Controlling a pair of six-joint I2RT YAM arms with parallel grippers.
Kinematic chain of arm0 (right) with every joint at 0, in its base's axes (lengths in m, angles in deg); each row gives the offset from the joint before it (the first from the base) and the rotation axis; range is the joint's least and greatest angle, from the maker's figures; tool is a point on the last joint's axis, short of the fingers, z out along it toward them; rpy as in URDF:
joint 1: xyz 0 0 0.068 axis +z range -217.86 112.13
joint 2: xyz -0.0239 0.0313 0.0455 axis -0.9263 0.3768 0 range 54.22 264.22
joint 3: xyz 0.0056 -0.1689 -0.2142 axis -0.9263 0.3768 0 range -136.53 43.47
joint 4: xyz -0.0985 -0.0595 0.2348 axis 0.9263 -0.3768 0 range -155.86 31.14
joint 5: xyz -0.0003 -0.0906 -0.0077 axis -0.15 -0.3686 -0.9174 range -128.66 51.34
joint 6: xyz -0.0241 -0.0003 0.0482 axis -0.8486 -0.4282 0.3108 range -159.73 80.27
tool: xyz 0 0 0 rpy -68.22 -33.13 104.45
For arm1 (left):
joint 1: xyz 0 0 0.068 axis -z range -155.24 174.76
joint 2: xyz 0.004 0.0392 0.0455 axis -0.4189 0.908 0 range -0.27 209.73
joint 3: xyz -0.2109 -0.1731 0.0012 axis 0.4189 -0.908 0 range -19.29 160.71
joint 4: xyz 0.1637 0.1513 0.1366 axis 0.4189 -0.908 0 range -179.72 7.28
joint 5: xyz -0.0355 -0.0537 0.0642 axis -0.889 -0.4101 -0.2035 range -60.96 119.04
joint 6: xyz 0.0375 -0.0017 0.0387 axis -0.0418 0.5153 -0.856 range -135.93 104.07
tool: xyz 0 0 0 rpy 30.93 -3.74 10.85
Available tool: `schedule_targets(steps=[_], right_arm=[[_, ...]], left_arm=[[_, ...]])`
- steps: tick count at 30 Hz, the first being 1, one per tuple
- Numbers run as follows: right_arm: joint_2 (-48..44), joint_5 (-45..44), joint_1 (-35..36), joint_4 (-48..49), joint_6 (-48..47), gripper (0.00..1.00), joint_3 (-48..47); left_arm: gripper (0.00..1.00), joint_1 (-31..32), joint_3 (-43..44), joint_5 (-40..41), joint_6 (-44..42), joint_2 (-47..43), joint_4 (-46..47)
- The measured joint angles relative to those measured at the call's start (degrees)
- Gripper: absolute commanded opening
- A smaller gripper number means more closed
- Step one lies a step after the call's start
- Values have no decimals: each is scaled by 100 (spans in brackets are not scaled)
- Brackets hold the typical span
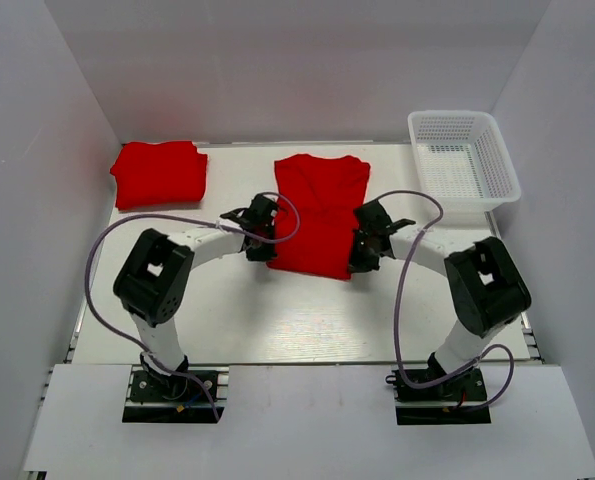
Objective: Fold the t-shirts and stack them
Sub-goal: Grab one side of the 2/3 rectangular tshirt with both arms
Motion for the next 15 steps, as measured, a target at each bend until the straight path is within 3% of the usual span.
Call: schedule_targets(steps=[7, 15], right_arm=[[-1497, 155, 293, -881, 46, 0, 896], [-3134, 448, 431, -1937, 0, 0, 914]], left_arm=[[0, 520, -1040, -323, 328, -1528, -1056], [0, 732, -820, -562, 568, -2898, -1937]])
